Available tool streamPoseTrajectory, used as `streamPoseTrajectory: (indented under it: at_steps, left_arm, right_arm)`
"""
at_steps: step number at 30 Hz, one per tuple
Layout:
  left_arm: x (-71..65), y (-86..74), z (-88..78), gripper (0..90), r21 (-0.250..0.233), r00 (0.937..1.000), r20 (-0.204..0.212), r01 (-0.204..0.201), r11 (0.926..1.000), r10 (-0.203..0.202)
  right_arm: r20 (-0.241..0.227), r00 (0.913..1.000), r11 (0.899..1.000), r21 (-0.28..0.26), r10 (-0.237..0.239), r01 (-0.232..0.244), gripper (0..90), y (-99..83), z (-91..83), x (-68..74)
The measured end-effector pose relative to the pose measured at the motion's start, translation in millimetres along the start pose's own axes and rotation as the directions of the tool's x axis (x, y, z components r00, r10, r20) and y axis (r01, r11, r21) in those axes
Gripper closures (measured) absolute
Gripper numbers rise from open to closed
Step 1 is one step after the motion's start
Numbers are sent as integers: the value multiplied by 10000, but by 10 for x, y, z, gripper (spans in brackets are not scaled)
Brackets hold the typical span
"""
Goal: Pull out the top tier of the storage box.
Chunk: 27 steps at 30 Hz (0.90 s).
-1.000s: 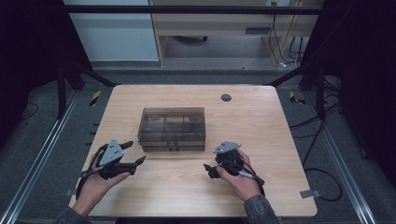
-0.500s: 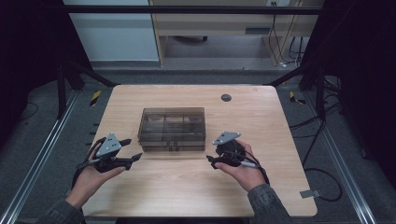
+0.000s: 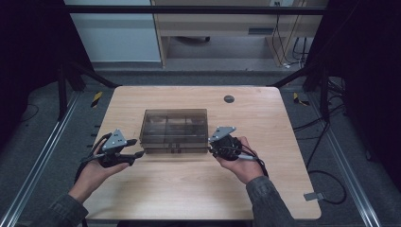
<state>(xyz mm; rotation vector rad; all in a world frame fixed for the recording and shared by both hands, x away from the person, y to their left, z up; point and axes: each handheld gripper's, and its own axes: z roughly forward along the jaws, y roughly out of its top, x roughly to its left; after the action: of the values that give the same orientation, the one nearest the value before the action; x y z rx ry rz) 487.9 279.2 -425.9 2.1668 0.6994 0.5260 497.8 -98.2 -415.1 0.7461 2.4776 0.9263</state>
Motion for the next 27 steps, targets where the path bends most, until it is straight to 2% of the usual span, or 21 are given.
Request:
streamPoseTrajectory:
  at_steps: [7, 16, 21, 27]
  left_arm:
    - [17, -12, 48, 452, 168, 10000, 13, -1, 9999, 1]
    - [26, 6, 62, 515, 72, 9999, 139, 6, 10000, -7]
    - [26, 7, 73, 575, 124, 9998, 201, -19, 9999, 16]
    - [65, 12, 88, 685, 190, 9995, 236, 183, 9997, -188]
  right_arm:
    - [65, 9999, 9999, 57, -89, 89, 793, 76, 69, -23]
    - [-36, 9999, 9998, 126, -143, 144, 841, 81, 101, -37]
    - [-66, 9998, 9998, 96, -161, 162, 855, 72, 95, -50]
    - [-88, 9997, 9997, 115, -217, 218, 859, 73, 91, -49]
